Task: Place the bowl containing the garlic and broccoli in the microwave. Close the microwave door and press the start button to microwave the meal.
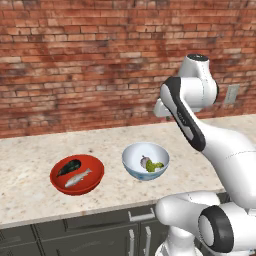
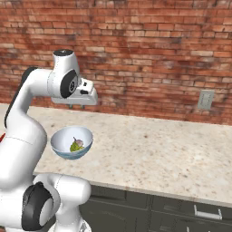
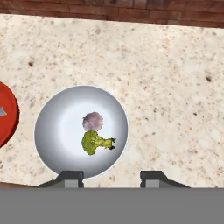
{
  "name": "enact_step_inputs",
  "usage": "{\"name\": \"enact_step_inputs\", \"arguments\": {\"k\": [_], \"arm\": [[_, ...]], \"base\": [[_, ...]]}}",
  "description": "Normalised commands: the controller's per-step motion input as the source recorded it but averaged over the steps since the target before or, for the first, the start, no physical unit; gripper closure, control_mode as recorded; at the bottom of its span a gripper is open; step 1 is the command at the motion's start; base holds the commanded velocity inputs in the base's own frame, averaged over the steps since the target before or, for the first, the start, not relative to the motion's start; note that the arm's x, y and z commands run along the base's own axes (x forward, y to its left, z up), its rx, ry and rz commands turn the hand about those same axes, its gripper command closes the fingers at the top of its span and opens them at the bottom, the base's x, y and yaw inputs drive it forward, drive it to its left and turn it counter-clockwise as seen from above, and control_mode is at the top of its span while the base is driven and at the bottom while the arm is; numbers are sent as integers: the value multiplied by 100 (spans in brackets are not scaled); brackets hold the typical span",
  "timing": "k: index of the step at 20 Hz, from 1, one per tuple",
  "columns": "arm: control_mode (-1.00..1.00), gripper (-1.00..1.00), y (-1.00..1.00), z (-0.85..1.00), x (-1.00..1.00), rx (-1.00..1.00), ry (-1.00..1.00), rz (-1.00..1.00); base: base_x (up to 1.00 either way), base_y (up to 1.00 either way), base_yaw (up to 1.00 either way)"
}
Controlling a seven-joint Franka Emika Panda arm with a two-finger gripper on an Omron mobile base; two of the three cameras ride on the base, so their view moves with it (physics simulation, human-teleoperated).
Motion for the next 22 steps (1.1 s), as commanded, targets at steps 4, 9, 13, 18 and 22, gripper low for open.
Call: {"name": "enact_step_inputs", "arguments": {"k": [4,9,13,18,22], "arm": [[-100,-100,-2,-19,-21,0,-2,-4],[-100,-100,-11,-69,-34,1,-5,-9],[-100,-100,-19,-59,-6,10,-1,-10],[-100,-100,-8,-55,3,14,0,-6],[-100,-100,-3,-71,33,15,2,-5]], "base": [[0,0,0],[0,0,0],[0,0,0],[0,0,0],[0,0,0]]}}
